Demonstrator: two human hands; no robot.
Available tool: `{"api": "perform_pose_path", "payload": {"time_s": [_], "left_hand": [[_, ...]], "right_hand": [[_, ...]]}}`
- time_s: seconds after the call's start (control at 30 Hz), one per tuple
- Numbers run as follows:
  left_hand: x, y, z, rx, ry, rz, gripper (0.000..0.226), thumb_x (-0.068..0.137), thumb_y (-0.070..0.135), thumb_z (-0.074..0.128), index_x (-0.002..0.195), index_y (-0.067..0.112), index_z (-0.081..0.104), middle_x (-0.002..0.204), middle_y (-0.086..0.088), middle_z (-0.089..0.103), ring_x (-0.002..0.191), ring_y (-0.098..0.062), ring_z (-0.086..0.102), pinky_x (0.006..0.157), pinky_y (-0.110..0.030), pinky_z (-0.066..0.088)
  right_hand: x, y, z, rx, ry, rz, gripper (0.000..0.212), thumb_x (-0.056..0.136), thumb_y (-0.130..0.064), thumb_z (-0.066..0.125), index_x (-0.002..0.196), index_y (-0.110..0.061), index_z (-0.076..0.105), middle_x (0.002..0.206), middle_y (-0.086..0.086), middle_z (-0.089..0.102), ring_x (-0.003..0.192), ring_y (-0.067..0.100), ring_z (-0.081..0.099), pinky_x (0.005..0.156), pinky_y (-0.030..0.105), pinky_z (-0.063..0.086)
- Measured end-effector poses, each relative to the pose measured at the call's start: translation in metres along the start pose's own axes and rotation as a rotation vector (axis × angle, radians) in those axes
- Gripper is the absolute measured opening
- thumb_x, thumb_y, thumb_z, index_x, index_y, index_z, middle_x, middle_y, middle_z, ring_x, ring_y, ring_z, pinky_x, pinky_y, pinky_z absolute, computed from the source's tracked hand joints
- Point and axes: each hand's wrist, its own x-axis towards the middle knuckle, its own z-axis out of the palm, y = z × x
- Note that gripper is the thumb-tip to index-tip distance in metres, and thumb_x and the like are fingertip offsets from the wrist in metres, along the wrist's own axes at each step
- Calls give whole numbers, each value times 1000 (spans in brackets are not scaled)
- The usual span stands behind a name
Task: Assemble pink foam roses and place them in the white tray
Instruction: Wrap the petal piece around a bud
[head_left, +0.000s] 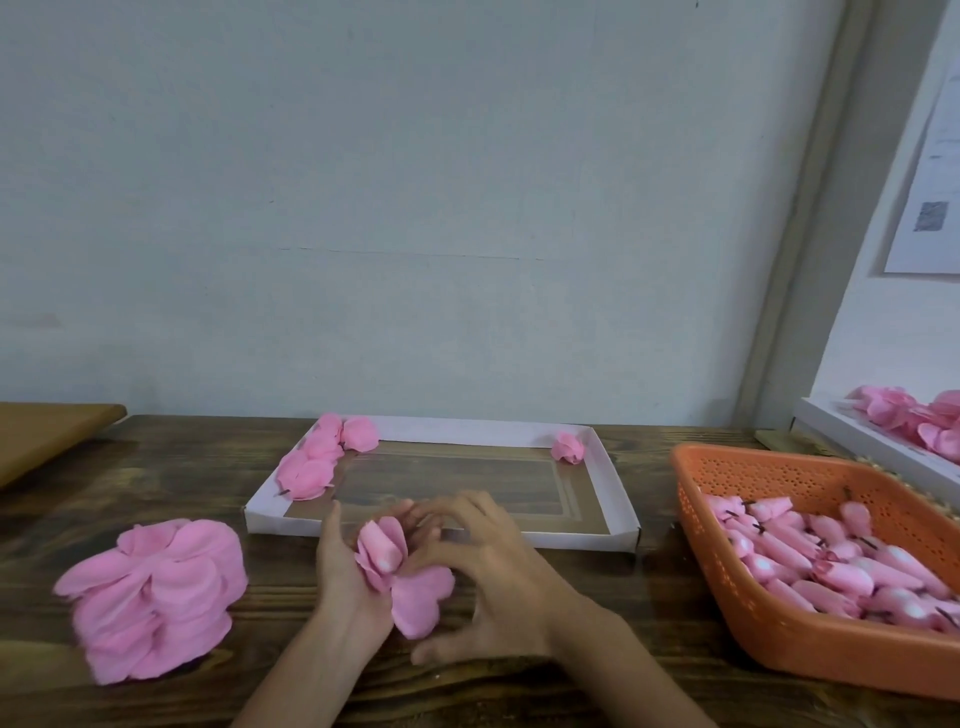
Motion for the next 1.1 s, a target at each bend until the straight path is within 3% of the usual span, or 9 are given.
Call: {"api": "perform_pose_path", "payload": {"time_s": [0.07,0.13,0.2,0.27,0.43,0.63,0.77,0.9,1.1], "left_hand": [[1,2,-8,-92,52,-15,71,98,66,48,85,6,84,88,-18,79,82,-38,78,68,-50,63],[3,1,-17,-153,12,-26,72,94,71,50,78,10,85,87,-18,79,84,-39,78,58,-53,62],[2,0,-13,-197,-13,-31,69,91,71,55,76,11,85,86,-18,79,93,-39,74,58,-56,60],[-3,1,-7,-188,1,-50,63,88,69,61,85,10,82,86,-17,79,81,-38,78,58,-59,59],[-7,1,-1,-89,-17,-26,57,90,66,62,95,10,73,87,-17,77,69,-33,78,59,-46,63],[-12,4,1,-73,43,-25,59,92,68,59,87,11,73,82,-17,74,72,-33,74,65,-43,62],[-15,5,9,-131,11,-53,59,95,64,54,71,10,54,67,-12,52,65,-27,56,70,-37,48],[-13,3,7,-130,-37,-45,59,96,63,53,70,10,52,79,-13,59,74,-29,58,75,-40,47],[-10,0,3,-118,-40,-10,56,92,68,58,87,13,65,70,-9,70,56,-24,70,51,-30,58]], "right_hand": [[0,0,6,-85,-10,-24,51,77,-52,83,123,-37,67,156,-13,35,146,14,28,115,35,34],[2,-2,13,-159,61,-46,31,85,-42,77,114,-32,74,154,-11,41,143,16,33,108,40,42],[4,-4,18,-175,143,-63,21,93,-42,68,105,-29,78,147,-9,50,138,17,42,101,40,44],[6,-7,21,-133,206,-63,25,97,-46,62,103,-30,81,141,-8,56,131,17,48,99,37,44],[7,-14,27,-35,247,-24,23,99,-44,66,104,-30,82,128,-3,62,115,17,53,92,37,45],[5,-13,25,17,216,5,19,95,-40,73,104,-25,80,135,-2,54,127,15,46,103,34,41],[4,-14,20,74,224,43,15,93,-34,73,100,-21,78,132,-4,53,135,10,41,110,31,37],[3,-17,15,173,190,73,13,91,-27,76,101,-20,79,136,-3,50,142,9,36,115,32,34],[2,-19,16,190,154,64,14,88,-22,77,101,-19,80,141,-2,47,146,12,33,116,37,35]]}}
